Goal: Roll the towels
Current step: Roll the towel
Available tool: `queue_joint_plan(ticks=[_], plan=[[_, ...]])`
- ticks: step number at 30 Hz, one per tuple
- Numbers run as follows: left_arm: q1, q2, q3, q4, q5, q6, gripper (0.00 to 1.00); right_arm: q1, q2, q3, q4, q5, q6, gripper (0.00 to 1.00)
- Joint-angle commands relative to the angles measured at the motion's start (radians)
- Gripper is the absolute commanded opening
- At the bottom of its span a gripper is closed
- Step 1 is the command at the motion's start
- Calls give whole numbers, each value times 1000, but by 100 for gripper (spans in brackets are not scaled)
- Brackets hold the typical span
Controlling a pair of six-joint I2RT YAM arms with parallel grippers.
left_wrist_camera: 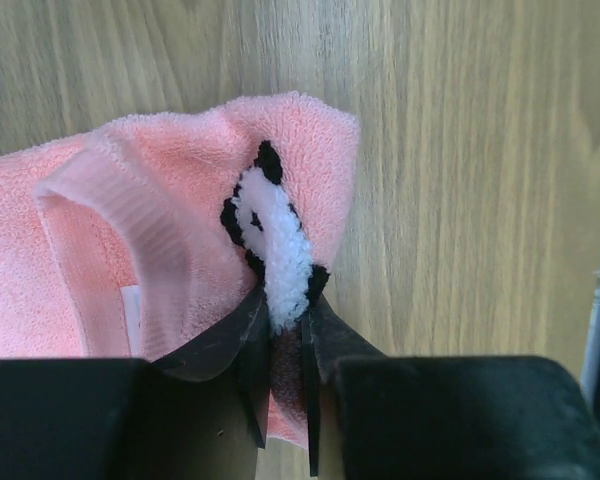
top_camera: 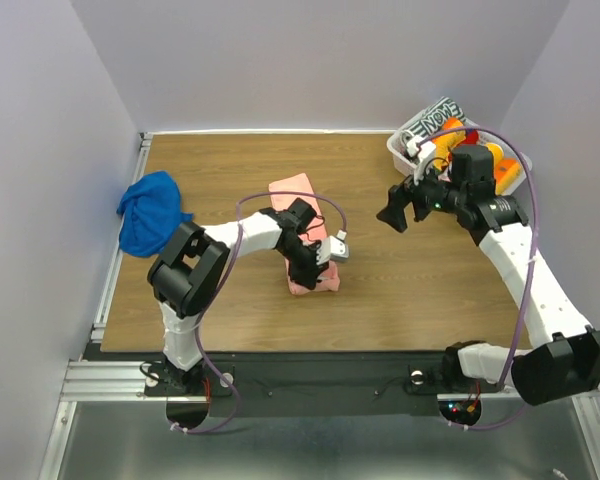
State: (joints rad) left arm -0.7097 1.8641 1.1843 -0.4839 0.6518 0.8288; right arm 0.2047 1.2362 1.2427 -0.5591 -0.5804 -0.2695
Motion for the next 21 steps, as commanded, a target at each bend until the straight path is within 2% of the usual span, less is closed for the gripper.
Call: queue_joint_plan(ticks=[1,4,7,10,15,16,21], plan=[[48,116,35,-180,91,52,27,21,-17,-35,-181,-42,-216,100],[76,197,81,-223,109,76,27,117,-26,-74,-310,-6,-322,100],[96,233,103,-225,95,78,27,218,-61,-135,-280,40,-344,100],[111,257,130,-240,92,79,27,320,-11,-132,-274,70,-346,100],[124,332,213,-307,101,107,30,545,83,-195,-109,258,-344,100],[122,349,225,-317,101,112,31,565,89,-219,-20,281,-343,100],[124,374,256,-337,91,116,32,651,150,-276,157,317,-359,98]])
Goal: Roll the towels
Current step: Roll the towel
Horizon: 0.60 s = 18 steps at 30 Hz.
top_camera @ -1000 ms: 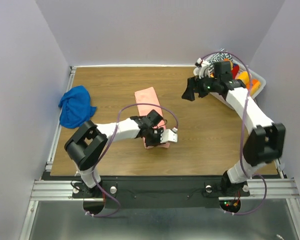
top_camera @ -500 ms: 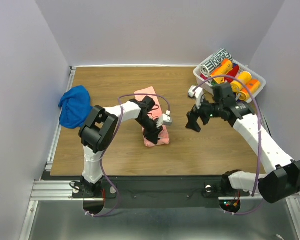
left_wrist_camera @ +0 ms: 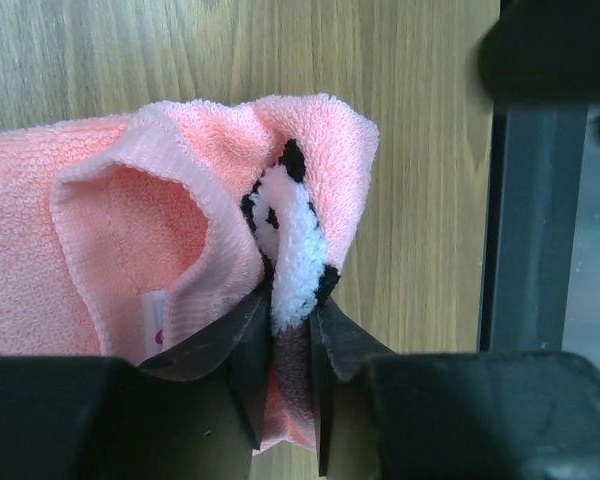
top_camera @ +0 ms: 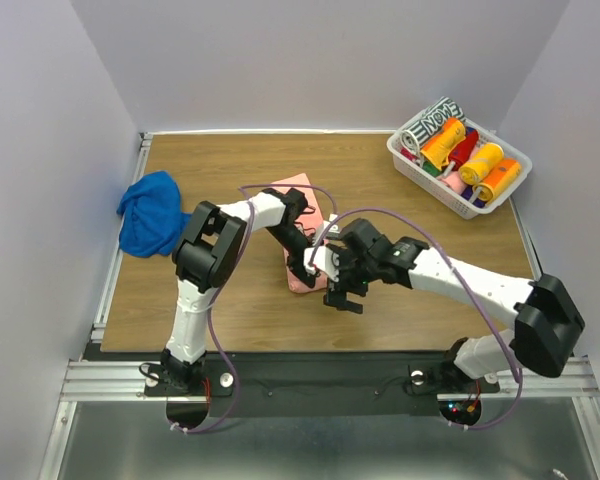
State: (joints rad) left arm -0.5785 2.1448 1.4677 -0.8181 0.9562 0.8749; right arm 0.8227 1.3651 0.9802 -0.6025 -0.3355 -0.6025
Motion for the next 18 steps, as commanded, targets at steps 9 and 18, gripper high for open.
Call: queue_joint_plan(ticks=[9,18], plan=[[-6,115,6,-27,-217,96,36,66,166,-38,403,147,-89,95],[0,132,36,-35,-226,111,36,67,264,-71,484,105,-132,83]])
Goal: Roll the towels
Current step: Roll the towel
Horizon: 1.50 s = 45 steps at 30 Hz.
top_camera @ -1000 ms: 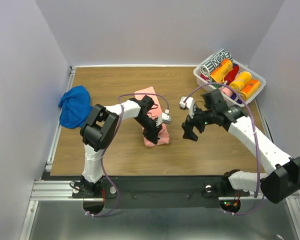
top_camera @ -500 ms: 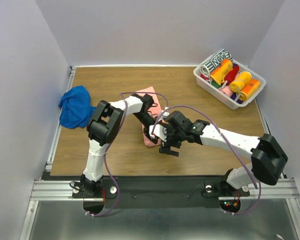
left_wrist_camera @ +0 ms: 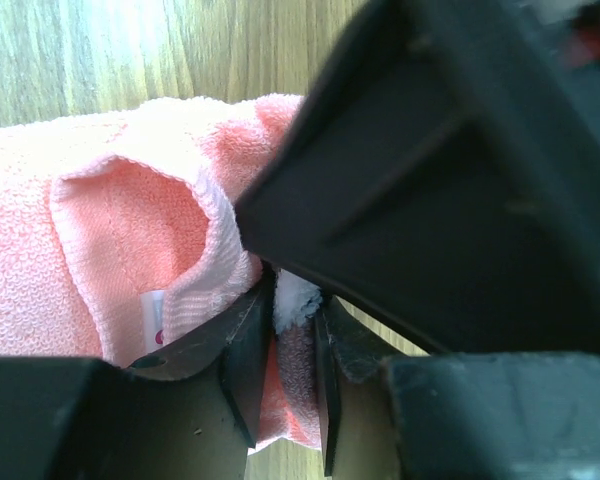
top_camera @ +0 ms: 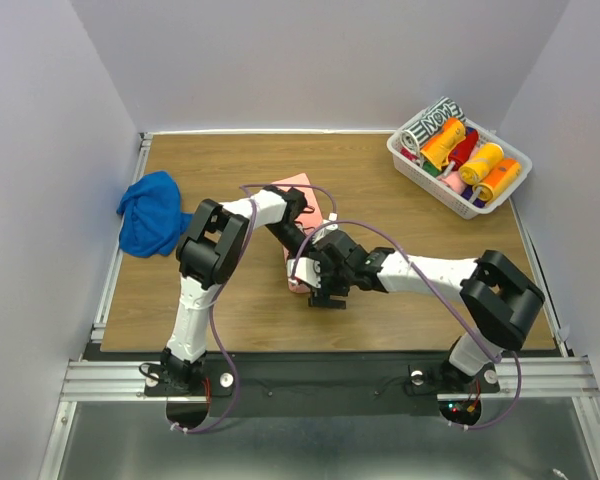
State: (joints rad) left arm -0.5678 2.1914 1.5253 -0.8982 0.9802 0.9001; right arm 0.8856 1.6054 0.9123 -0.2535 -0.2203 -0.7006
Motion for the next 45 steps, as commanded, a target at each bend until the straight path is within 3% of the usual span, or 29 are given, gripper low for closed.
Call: queue_joint_plan(ticks=[1,4,5,8,9,12,19,26,31,34,38,39,45], plan=[[-10,85,-17,47,-252,89,36,4,33,-13,158,-10,-34,81],[-10,77,-22,42,-261,95,37,1,65,-26,191,6,-31,67],[-9,71,-24,44,-267,100,37,3,70,-29,191,-4,-28,53],[-6,36,-39,56,-270,91,39,1,67,-38,188,-33,-1,36],[-3,24,-42,61,-268,89,43,1,65,-36,188,-56,24,23],[9,-47,-77,82,-261,68,51,0,62,-21,162,-94,78,1],[104,-292,-102,122,-264,-3,61,-45,79,26,33,-249,182,1],[276,-470,-106,128,-273,-24,63,-146,155,104,-42,-438,280,1],[309,-701,-342,298,-308,-53,67,-223,273,220,-136,-593,340,1],[263,-896,-526,435,-376,-60,73,-244,352,287,-185,-671,388,1],[45,-1118,-730,563,-576,-46,73,-263,438,361,-248,-769,437,1],[-42,-1146,-770,625,-641,-43,74,-267,477,378,-263,-798,452,2],[-222,-1191,-948,838,-834,-12,76,-292,576,453,-316,-907,507,2]])
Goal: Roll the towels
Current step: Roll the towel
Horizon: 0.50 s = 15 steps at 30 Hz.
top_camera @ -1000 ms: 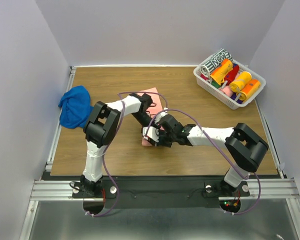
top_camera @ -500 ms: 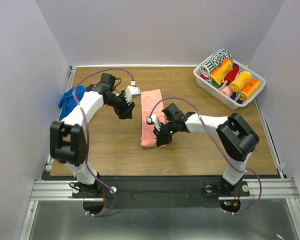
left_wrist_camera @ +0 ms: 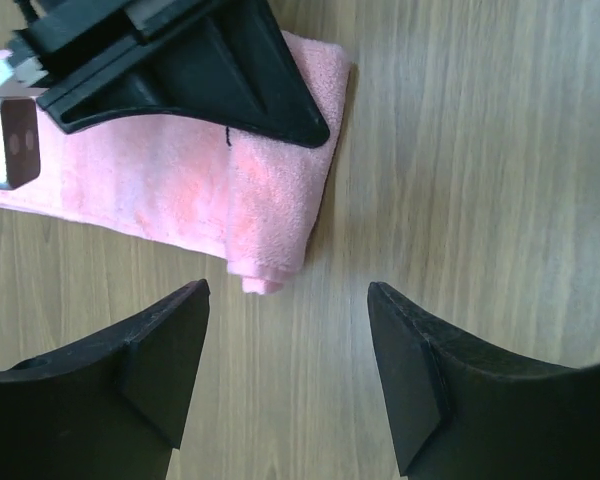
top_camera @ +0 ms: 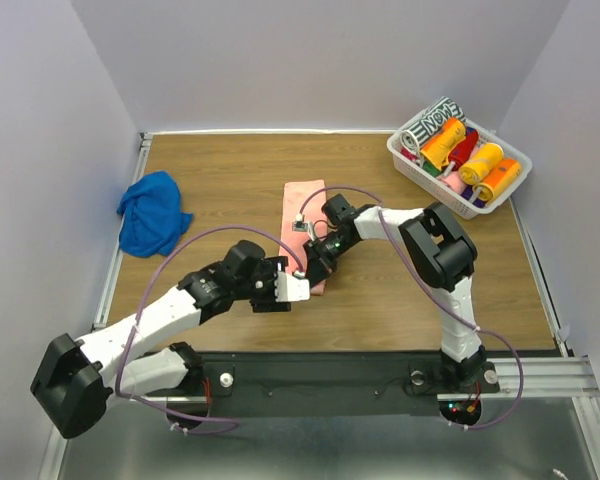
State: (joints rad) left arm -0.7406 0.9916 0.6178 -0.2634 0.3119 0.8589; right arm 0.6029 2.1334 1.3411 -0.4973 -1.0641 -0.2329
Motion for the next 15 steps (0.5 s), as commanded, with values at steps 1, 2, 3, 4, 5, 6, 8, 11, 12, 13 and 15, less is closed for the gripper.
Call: queue_joint_plan(ticks=[1,2,3,4,5,6,8,11,12,13,15], plan=[[-69,30,-50,220,-166,43,76,-12,69,29,-75,-77,55,3],[-80,44,-53,234,-166,54,76,-17,80,35,-76,-89,61,3],[-91,60,-53,246,-162,83,76,-20,91,47,-79,-97,69,3],[-120,86,-59,254,-160,101,76,-26,111,53,-86,-111,79,3],[-134,99,-66,257,-166,117,76,-31,120,61,-89,-117,86,3],[-149,110,-75,306,-189,150,76,-35,129,72,-92,-129,89,4],[-180,136,-107,351,-220,183,76,-40,148,82,-101,-132,101,4],[-198,175,-136,432,-266,247,77,-40,164,99,-118,-138,109,4],[-204,188,-138,459,-280,255,77,-40,177,105,-124,-143,107,5],[-206,200,-138,473,-286,261,77,-40,184,115,-135,-149,110,5],[-210,255,-142,519,-304,269,77,-40,200,128,-147,-152,116,5]])
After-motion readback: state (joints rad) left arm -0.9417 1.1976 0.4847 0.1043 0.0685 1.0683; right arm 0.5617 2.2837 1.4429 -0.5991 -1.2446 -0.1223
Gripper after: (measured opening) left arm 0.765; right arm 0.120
